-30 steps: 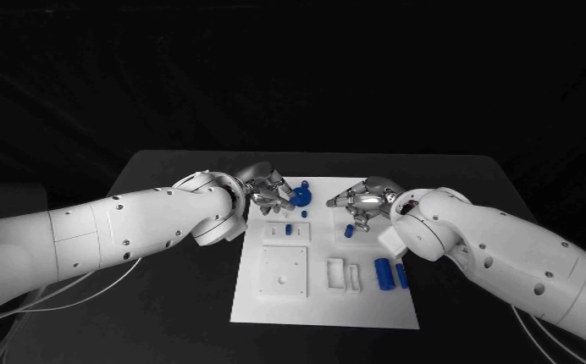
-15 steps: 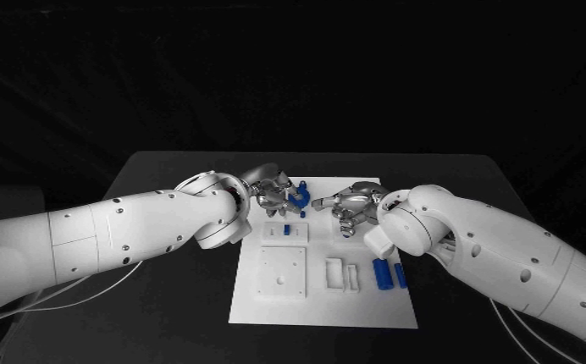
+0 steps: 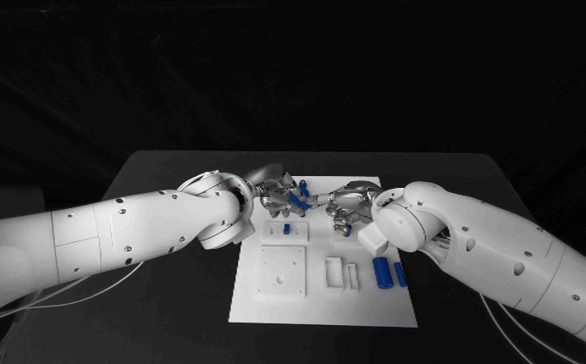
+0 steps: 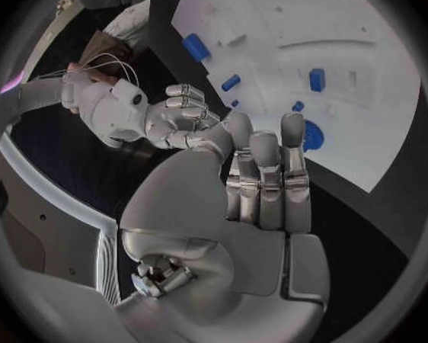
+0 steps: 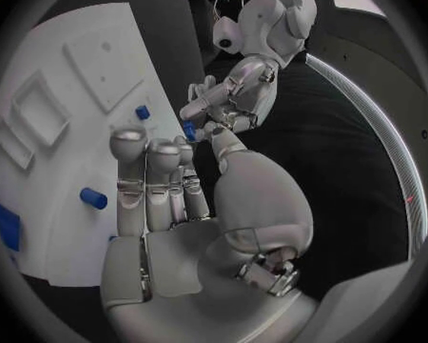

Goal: Assemble the parts on the task board

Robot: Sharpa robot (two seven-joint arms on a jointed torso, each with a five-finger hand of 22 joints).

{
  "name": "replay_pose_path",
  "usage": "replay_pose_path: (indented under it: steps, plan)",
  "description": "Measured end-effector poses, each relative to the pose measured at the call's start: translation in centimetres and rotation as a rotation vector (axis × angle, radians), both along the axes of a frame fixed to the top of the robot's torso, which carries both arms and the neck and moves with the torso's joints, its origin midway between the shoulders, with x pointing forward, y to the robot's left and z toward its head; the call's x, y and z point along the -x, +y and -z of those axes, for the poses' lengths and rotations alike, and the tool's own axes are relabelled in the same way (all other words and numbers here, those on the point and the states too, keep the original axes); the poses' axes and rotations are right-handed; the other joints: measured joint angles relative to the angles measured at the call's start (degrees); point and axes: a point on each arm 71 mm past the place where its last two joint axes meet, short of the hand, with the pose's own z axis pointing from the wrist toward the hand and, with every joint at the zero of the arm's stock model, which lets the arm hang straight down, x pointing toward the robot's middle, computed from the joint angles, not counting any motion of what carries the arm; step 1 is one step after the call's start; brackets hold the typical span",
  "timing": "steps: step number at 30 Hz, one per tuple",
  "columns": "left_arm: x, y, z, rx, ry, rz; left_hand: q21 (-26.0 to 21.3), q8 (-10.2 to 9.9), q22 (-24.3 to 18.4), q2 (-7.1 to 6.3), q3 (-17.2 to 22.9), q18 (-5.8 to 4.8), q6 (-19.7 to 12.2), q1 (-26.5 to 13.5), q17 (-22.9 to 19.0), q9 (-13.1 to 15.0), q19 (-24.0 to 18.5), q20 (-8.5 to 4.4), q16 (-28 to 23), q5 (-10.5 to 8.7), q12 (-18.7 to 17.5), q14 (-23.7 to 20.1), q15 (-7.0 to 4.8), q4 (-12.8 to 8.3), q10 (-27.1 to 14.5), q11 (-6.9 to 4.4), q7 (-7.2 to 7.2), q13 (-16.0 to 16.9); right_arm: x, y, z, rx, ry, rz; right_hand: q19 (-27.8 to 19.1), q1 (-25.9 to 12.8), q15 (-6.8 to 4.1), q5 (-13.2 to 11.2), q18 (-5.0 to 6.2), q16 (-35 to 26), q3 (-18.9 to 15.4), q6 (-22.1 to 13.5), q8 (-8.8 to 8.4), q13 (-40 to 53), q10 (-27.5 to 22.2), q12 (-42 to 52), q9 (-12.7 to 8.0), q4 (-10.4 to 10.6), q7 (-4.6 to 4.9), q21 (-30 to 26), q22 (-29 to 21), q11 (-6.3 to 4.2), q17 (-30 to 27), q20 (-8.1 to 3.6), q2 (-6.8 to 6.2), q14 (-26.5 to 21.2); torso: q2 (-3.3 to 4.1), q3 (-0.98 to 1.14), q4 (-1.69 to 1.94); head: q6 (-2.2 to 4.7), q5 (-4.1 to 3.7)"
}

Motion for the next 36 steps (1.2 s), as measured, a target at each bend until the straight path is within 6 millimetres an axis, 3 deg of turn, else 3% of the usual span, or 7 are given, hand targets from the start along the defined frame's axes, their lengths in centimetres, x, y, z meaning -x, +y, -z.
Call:
replay_pose_path:
  steps: [9, 13, 16, 21, 30, 36]
  plan:
    - [0.10, -0.21, -0.01, -0.002, 0.002, 0.008, 0.22, -0.10, 0.04, 0.17, 0.03, 0.00, 0.01, -0.23, -0.09, 0.00, 0.00, 0.00, 0.00, 0.00, 0.00, 0.00, 0.00, 0.03, 0.00, 0.00, 0.01, 0.00, -0.22, 0.01, 0.22, -0.003, 0.009, 0.009, 0.00, 0.37, 0.00, 0.00, 0.00, 0.00, 0.13, 0.00, 0.00, -0.01, 0.00, 0.00, 0.00, -0.13, 0.00, 0.00, 0.00, 0.00, 0.06, 0.00, 0.37, 0.00, -0.01, 0.01, -0.02, -0.05, 0.03]
    - [0.11, -0.22, 0.00, -0.003, 0.003, 0.008, 0.22, -0.20, 0.04, 0.18, 0.13, 0.00, 0.01, -0.24, -0.09, 0.00, 0.00, 0.00, 0.00, -0.01, 0.00, 0.00, 0.00, 0.13, 0.00, 0.00, 0.01, 0.00, -0.22, 0.13, 0.26, -0.003, 0.010, 0.008, 0.00, 1.22, 0.00, -0.14, 0.00, 0.00, 1.94, 0.21, 0.00, -0.01, 0.00, 0.00, 0.00, -1.94, -0.22, 0.00, 0.00, 0.01, 0.06, 0.00, 1.22, 0.00, -0.01, 0.01, -0.02, -0.08, 0.07]
    - [0.11, -0.24, 0.00, -0.004, 0.003, 0.009, 0.22, -0.04, 0.04, 0.20, 0.13, 0.00, 0.00, -0.27, -0.09, 0.00, 0.00, 0.00, 0.00, -0.01, 0.00, 0.00, 0.00, 0.13, 0.00, 0.00, 0.01, 0.00, -0.21, 0.21, 0.30, -0.003, 0.010, 0.006, 0.00, 1.28, 0.00, -0.92, 0.00, 0.00, 5.21, 1.24, 0.00, 0.20, 0.00, 0.05, 0.00, -3.64, -0.37, 0.16, 0.00, 0.01, 0.11, 0.00, 1.28, 0.00, -0.01, -0.01, -0.02, -0.10, 0.09]
    - [0.12, -0.30, 0.00, -0.005, 0.003, 0.010, 0.22, 0.02, 0.04, 0.19, 0.13, 0.01, -0.01, -0.27, -0.09, 0.00, 0.00, 0.00, 0.00, 0.03, 0.00, 0.00, 0.00, 0.13, 0.00, 0.00, 0.03, 0.00, -0.16, 0.35, 0.35, -0.001, 0.010, 0.001, -0.08, 1.06, -0.18, -1.33, 0.00, 0.23, 7.73, 2.57, 0.00, 0.27, 0.21, 0.23, 0.03, -5.96, -0.73, 0.45, 0.00, -0.19, 0.43, -0.34, 1.50, 0.18, -0.02, -0.03, -0.02, -0.12, 0.13]
    - [0.13, -0.41, 0.01, -0.006, 0.005, 0.012, 0.22, 0.02, 0.03, 0.19, 0.13, 0.01, 0.04, -0.27, -0.18, 0.00, 0.00, 0.00, 0.23, 0.04, 0.00, 0.00, 0.00, 0.13, 0.00, 0.00, -0.01, 0.01, -0.11, 0.53, 0.40, 0.002, 0.008, -0.005, 0.01, 0.37, -0.18, -1.63, 0.00, 0.23, 9.12, 3.75, -0.01, 0.35, 0.41, 0.23, 0.06, -7.70, -1.06, 0.99, 0.00, -0.40, 0.77, -0.42, 2.18, 0.18, -0.03, -0.04, -0.02, -0.12, 0.14]
    - [0.13, -0.44, 0.02, -0.007, 0.006, 0.013, 0.22, -0.02, 0.02, 0.18, 0.12, 0.00, 0.28, -0.22, -0.18, 0.00, 0.00, 0.00, 0.23, 0.03, 0.00, 0.00, 0.00, 0.12, 0.00, 0.00, -0.05, -0.04, -0.16, 0.58, 0.48, 0.006, 0.007, -0.003, -0.09, 0.80, -0.50, -4.30, 0.00, 0.24, 12.99, 5.52, -0.11, 0.65, 0.85, 0.24, 0.13, -9.00, -1.33, 1.58, 0.00, -0.63, 0.95, -0.51, 3.09, 0.24, -0.03, -0.02, -0.02, -0.16, 0.10]
